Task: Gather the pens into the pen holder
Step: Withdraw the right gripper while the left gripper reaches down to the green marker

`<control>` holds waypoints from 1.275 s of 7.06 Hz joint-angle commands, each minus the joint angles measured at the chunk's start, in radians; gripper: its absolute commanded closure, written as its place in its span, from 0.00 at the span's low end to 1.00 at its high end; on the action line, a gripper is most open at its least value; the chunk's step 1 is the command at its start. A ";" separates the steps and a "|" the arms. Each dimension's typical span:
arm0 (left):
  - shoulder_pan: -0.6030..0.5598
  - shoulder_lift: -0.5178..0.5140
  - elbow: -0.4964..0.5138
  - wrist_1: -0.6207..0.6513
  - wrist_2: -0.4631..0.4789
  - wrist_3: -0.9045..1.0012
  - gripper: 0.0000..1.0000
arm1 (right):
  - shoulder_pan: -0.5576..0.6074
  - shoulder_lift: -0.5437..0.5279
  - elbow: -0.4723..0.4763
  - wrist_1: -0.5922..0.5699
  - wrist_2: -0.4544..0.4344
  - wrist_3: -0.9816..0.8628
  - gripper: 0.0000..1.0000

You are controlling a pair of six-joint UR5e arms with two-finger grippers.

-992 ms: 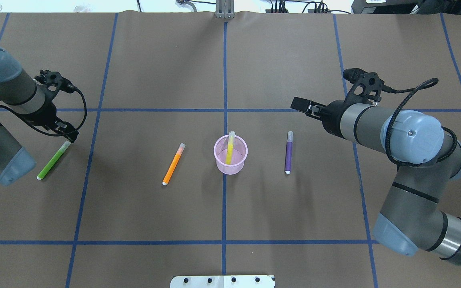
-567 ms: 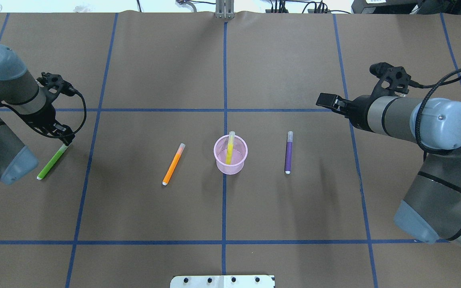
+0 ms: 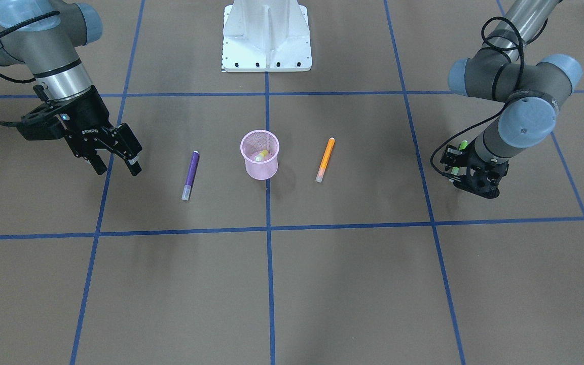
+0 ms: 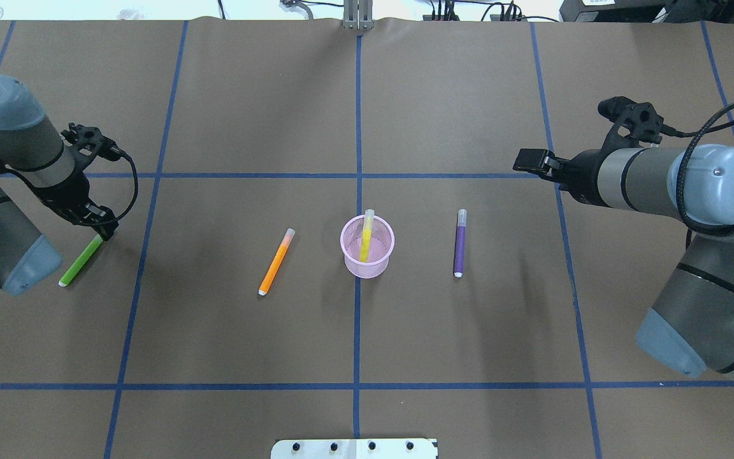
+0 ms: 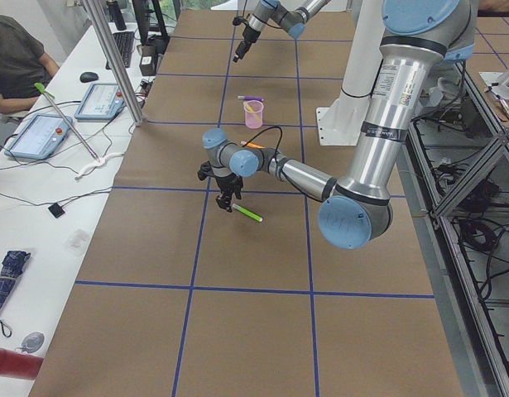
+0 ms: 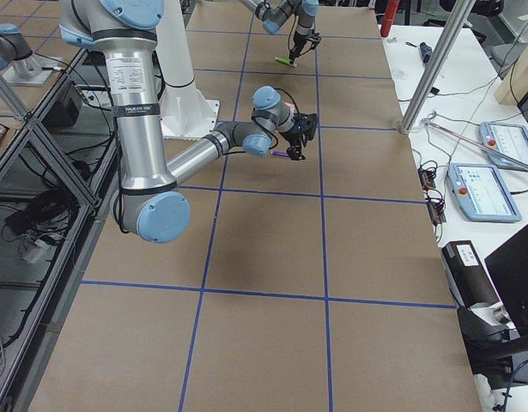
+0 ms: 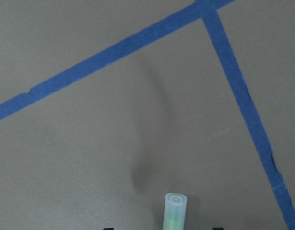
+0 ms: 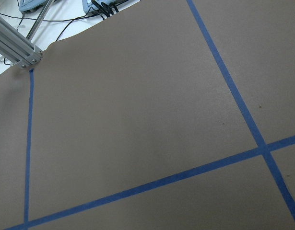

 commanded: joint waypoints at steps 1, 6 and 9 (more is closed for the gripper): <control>0.002 0.000 0.011 -0.003 -0.002 0.001 0.29 | 0.171 -0.033 -0.045 -0.003 0.284 -0.201 0.01; 0.023 0.001 0.023 0.000 -0.024 0.001 0.65 | 0.258 -0.044 -0.089 -0.008 0.390 -0.307 0.01; 0.022 0.003 0.022 0.003 -0.086 0.003 1.00 | 0.258 -0.044 -0.089 -0.006 0.388 -0.305 0.01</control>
